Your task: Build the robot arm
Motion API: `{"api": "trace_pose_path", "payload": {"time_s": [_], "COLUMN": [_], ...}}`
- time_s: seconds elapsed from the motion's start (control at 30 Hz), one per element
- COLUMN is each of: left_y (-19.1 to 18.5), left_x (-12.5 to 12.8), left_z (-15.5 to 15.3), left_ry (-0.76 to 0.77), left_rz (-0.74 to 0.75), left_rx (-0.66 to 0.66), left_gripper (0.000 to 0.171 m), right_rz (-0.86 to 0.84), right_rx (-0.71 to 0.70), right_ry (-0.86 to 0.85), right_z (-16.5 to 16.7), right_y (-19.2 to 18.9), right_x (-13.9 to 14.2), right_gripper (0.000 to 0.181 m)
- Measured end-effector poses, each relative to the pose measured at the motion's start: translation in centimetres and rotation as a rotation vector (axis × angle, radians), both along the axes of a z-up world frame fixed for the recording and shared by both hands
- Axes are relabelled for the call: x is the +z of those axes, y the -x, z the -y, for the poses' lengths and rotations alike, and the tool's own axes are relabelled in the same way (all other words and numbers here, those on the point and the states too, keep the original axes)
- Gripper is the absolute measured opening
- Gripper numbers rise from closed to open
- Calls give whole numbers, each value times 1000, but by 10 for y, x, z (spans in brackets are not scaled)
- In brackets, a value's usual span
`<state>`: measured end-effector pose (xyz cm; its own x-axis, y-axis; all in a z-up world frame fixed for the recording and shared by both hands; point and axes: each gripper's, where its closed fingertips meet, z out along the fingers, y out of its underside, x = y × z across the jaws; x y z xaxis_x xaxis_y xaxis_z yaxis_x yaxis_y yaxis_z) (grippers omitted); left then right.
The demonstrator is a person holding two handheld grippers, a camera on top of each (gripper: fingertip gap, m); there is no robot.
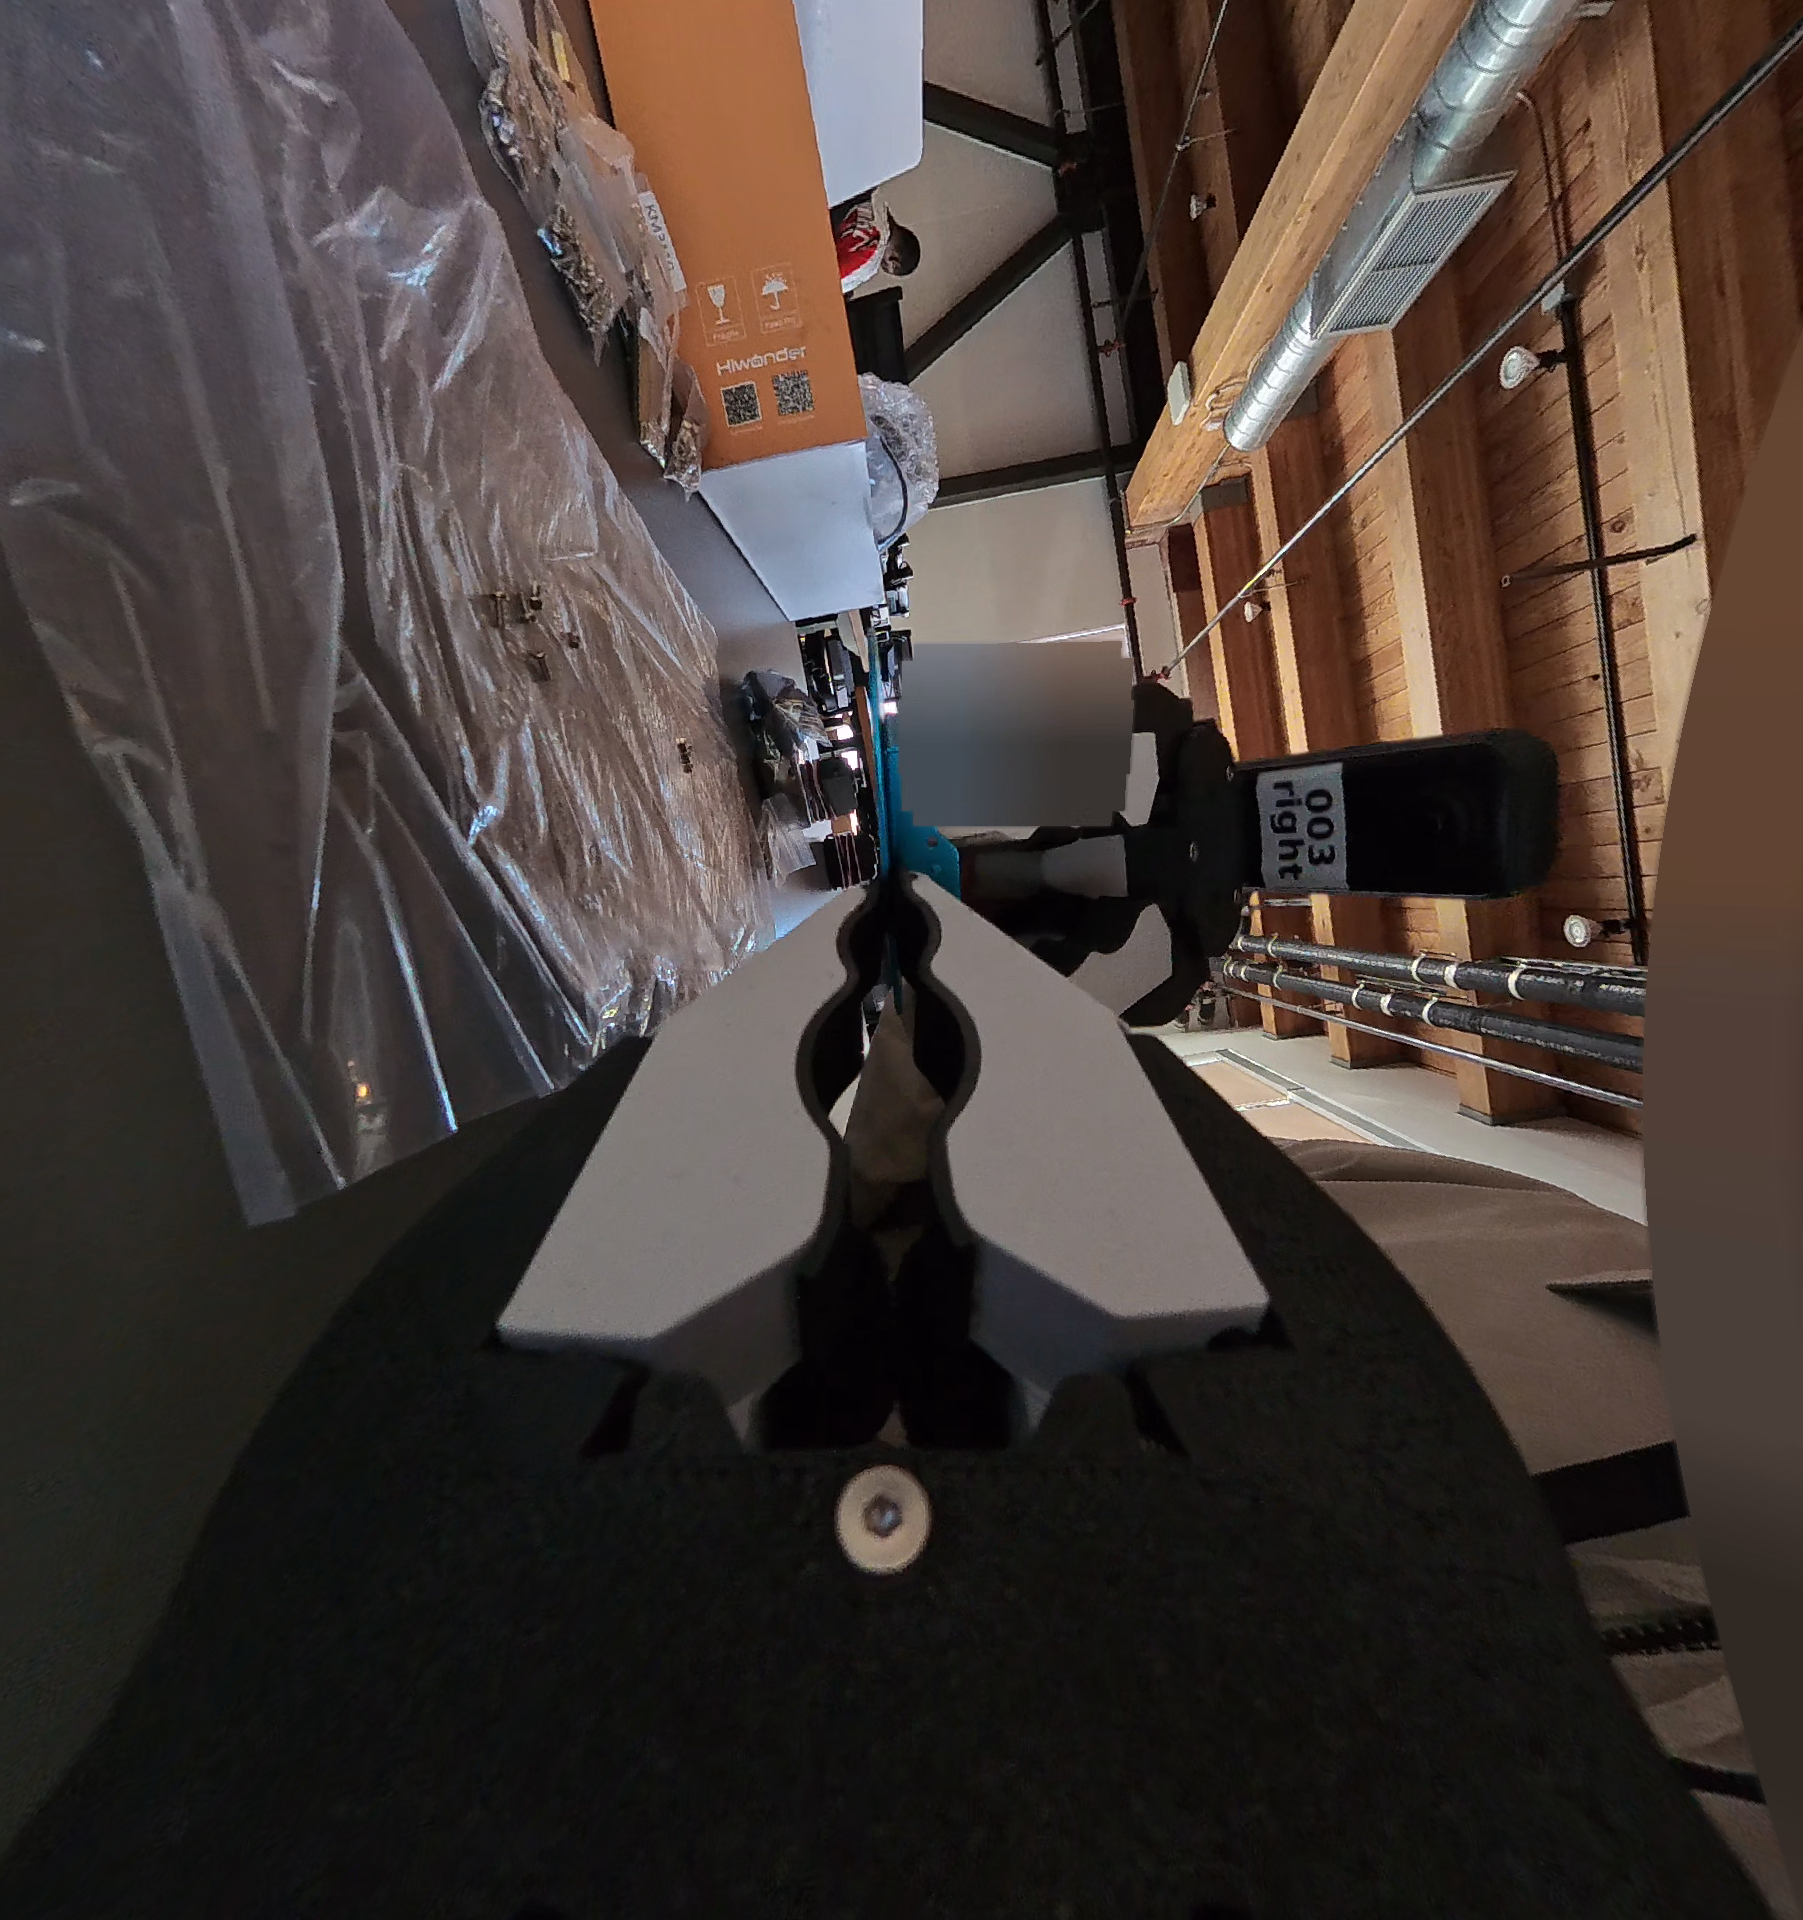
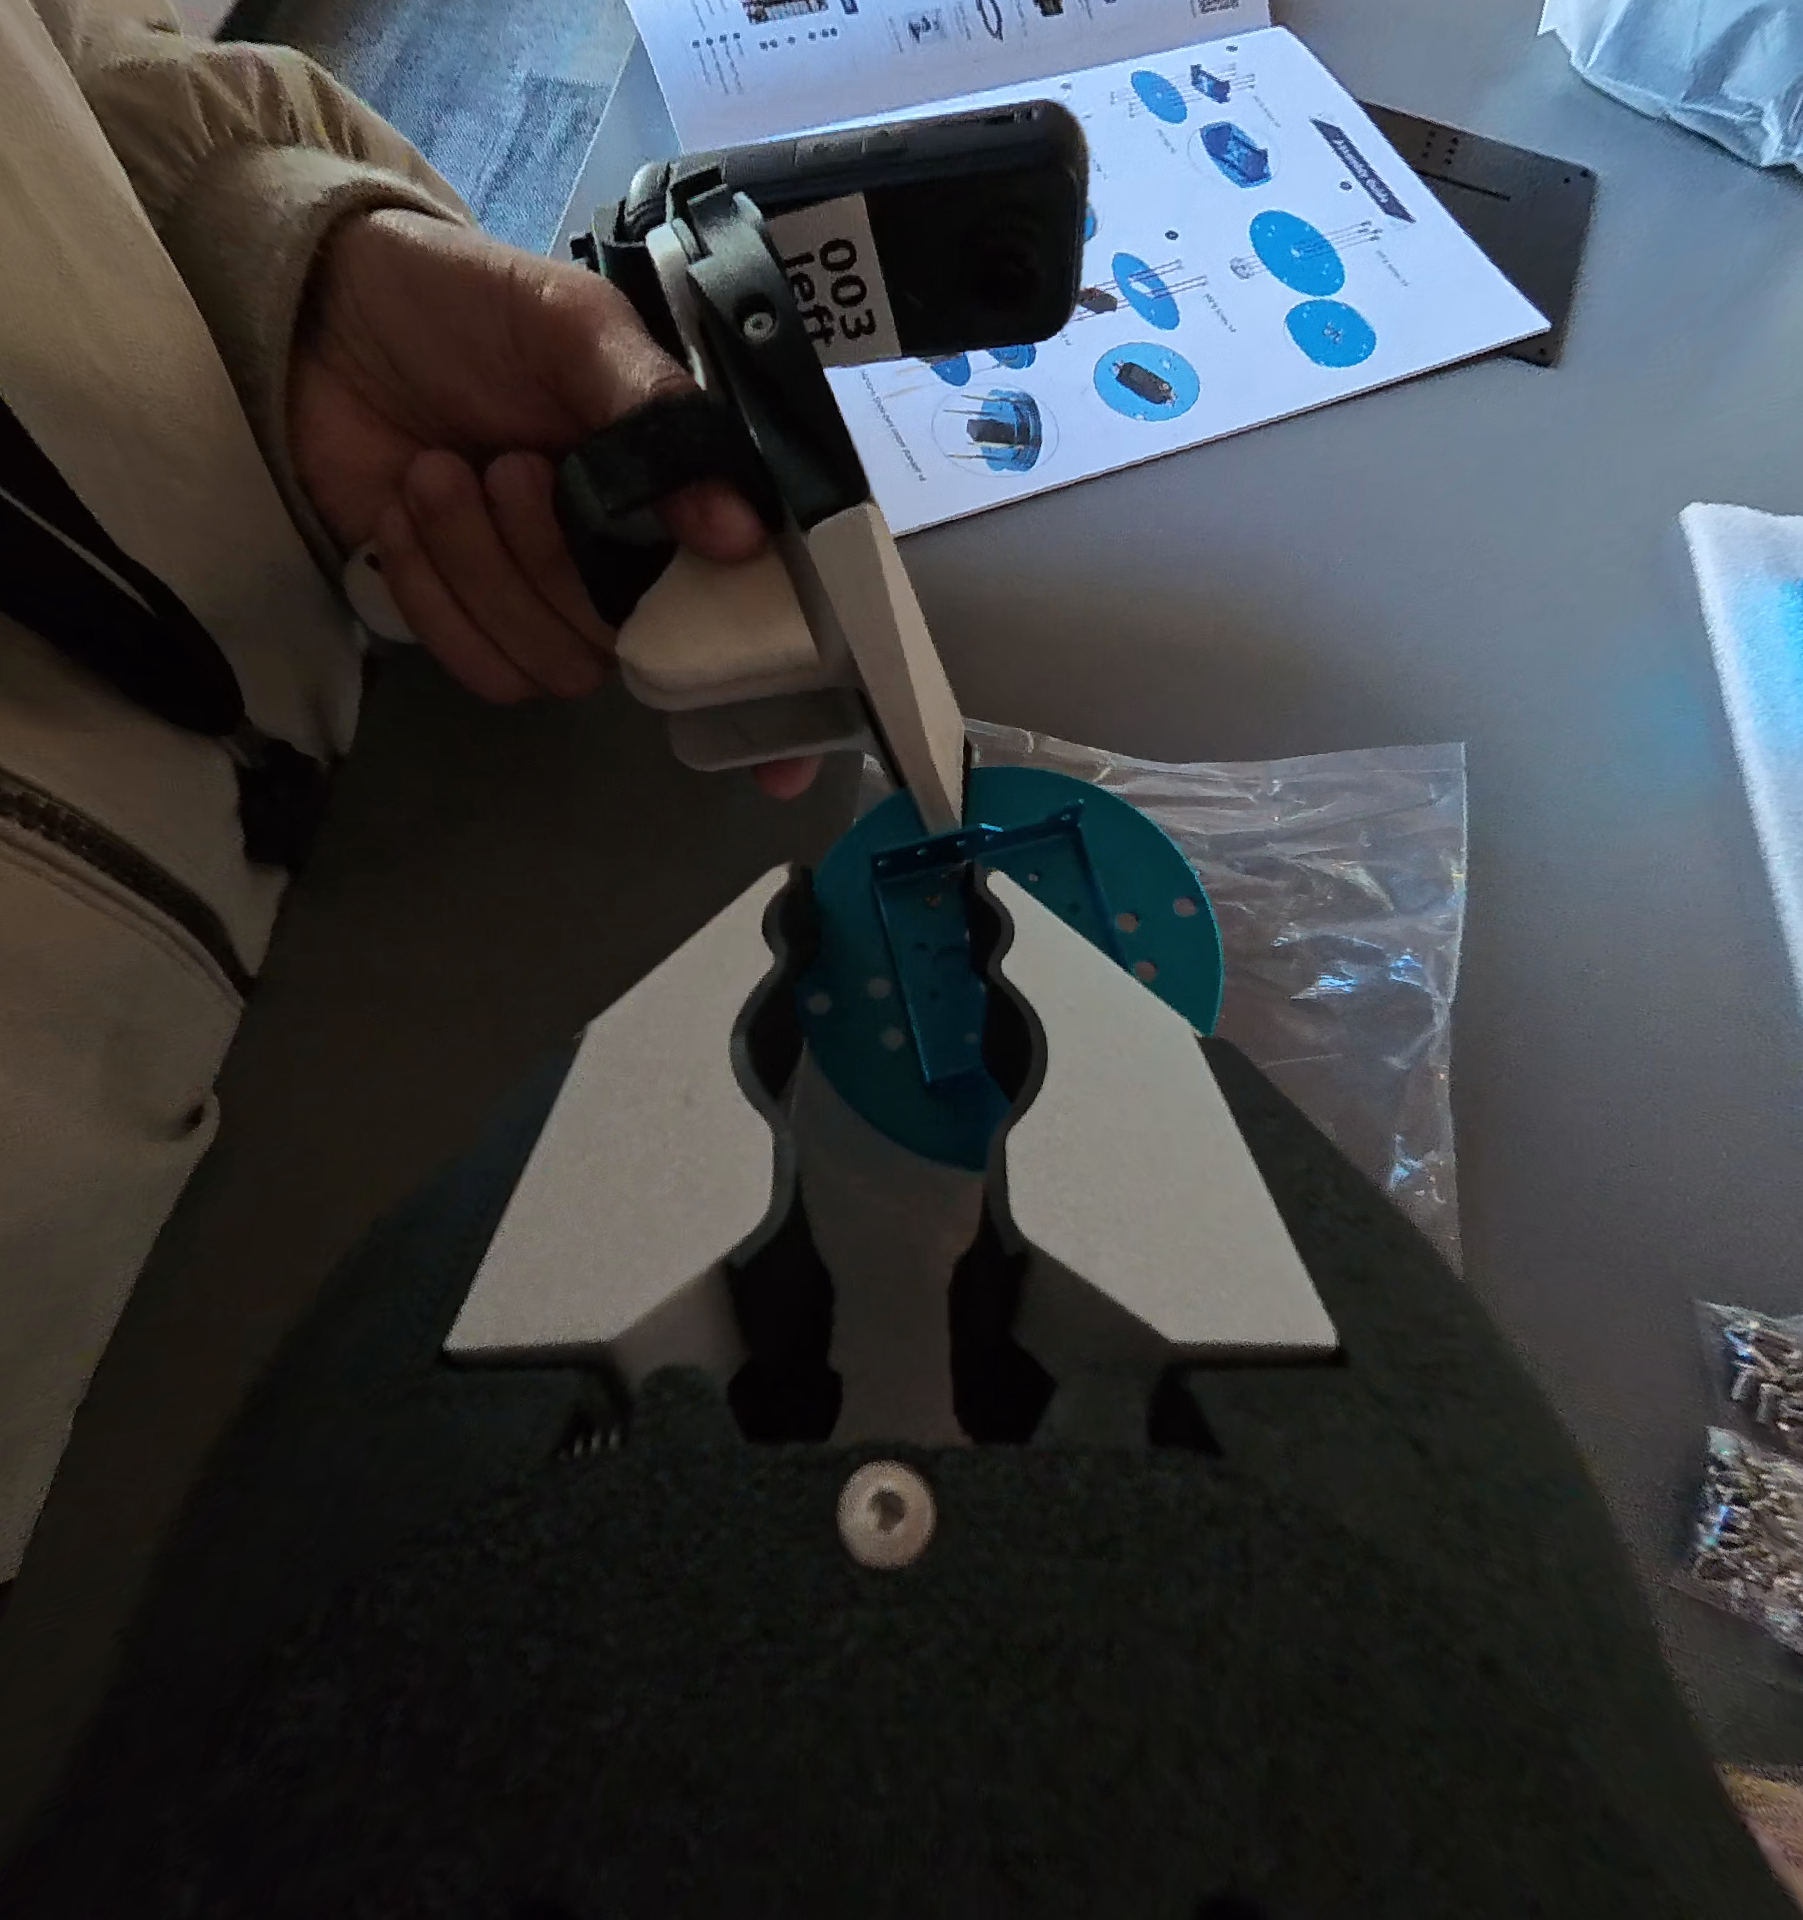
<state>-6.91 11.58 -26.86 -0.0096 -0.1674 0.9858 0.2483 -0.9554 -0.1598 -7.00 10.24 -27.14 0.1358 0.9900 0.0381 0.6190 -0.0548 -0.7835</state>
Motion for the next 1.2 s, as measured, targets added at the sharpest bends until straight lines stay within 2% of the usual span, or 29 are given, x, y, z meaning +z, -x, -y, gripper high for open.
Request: {"api": "trace_pose_path", "payload": {"time_s": [0.33,0.5,0.73,0.93,1.07,1.2], "left_y": [-1,-1,1,-1,0,3], "left_x": [1,0,0,0,-3,-4], "left_z": [0,0,-3,-3,-6,-14], "left_ry": [0,3,-2,4,2,-33], "left_rz": [4,-1,-2,-1,-11,-35], "left_rx": [-5,-6,12,6,18,40], "left_gripper": [0,0,0,0,0,0], "right_rz": [-21,-7,-21,-18,-20,-48], "right_rx": [15,34,43,38,53,22], "right_ry": [-44,-40,-18,-39,-36,-36], "right_z": [1,4,7,4,7,1], "right_y": [1,3,2,3,2,-5], "right_x": [8,2,4,-1,0,5], "right_gripper": [27,30,24,29,20,20]}}
